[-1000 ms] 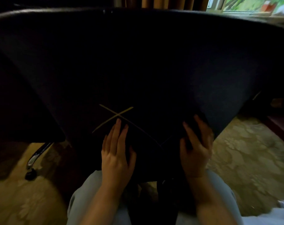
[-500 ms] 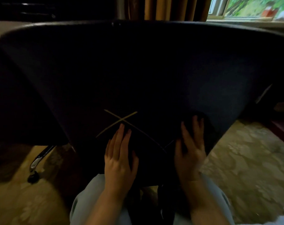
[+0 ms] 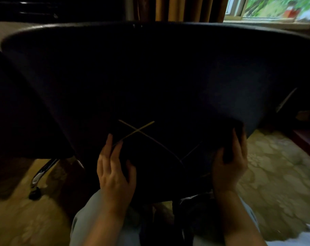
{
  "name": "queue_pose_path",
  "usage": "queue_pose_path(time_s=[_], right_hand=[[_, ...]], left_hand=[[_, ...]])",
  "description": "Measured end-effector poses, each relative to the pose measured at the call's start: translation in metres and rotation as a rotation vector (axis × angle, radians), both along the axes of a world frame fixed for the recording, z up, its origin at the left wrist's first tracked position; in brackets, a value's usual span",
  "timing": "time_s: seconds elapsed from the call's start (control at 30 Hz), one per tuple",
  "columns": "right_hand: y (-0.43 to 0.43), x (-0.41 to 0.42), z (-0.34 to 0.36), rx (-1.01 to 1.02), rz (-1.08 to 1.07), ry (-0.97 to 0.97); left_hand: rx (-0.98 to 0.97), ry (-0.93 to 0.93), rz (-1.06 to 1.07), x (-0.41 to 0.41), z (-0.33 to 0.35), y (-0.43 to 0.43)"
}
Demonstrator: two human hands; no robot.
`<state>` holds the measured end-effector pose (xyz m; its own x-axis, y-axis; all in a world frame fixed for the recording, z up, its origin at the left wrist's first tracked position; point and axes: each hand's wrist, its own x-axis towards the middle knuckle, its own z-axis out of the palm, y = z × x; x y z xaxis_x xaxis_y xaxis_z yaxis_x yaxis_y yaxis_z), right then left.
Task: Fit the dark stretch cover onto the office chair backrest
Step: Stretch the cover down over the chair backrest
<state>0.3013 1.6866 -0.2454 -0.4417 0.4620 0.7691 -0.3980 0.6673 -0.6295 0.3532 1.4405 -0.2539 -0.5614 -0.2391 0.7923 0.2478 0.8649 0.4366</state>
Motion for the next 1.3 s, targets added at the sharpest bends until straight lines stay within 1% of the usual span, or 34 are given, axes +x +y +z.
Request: queue_pose_path(time_s=[0.1, 0.27, 0.33, 0.43, 0.6, 0.7, 0.8, 0.9, 0.97, 1.03, 1.17, 1.3], right_hand=[[-0.028, 0.004, 0.002, 0.122, 0.050, 0.029], [-0.083, 0.011, -0.010, 0.504, 0.312, 0.023], [-0.087, 0.009, -0.012, 0.555, 0.337, 0.024], [-0.074, 0.008, -0.011, 0.466, 0.260, 0.016], [-0.037, 0.001, -0.007, 0.190, 0.070, -0.003], [-0.032, -0.001, -0.004, 0.116, 0.024, -0.022], [-0.051, 0.002, -0.002, 0.143, 0.048, -0.011], [-0.078, 0.006, -0.004, 0.279, 0.128, 0.010], [-0.090, 0.008, -0.007, 0.378, 0.189, 0.006], [-0.091, 0.008, -0.008, 0.437, 0.206, -0.004], [-0.072, 0.008, -0.007, 0.394, 0.194, 0.002], [-0.050, 0.006, -0.002, 0.199, 0.123, 0.006]], left_hand=[[-0.026, -0.003, 0.018, 0.002, -0.001, -0.007], [-0.048, -0.050, 0.081, 0.005, -0.003, -0.019], [-0.042, -0.052, 0.101, 0.006, -0.004, -0.023], [-0.012, -0.053, 0.108, 0.007, -0.004, -0.030], [0.073, -0.078, 0.142, 0.003, -0.004, -0.044], [0.118, -0.097, 0.138, 0.001, -0.002, -0.050], [0.177, -0.090, 0.130, 0.001, 0.001, -0.055], [0.281, -0.091, 0.151, -0.002, 0.002, -0.061], [0.347, -0.127, 0.136, -0.004, 0.000, -0.066], [0.451, -0.195, 0.112, -0.007, -0.003, -0.072], [0.525, -0.241, 0.068, -0.009, -0.007, -0.081], [0.543, -0.271, 0.039, -0.007, -0.008, -0.080]])
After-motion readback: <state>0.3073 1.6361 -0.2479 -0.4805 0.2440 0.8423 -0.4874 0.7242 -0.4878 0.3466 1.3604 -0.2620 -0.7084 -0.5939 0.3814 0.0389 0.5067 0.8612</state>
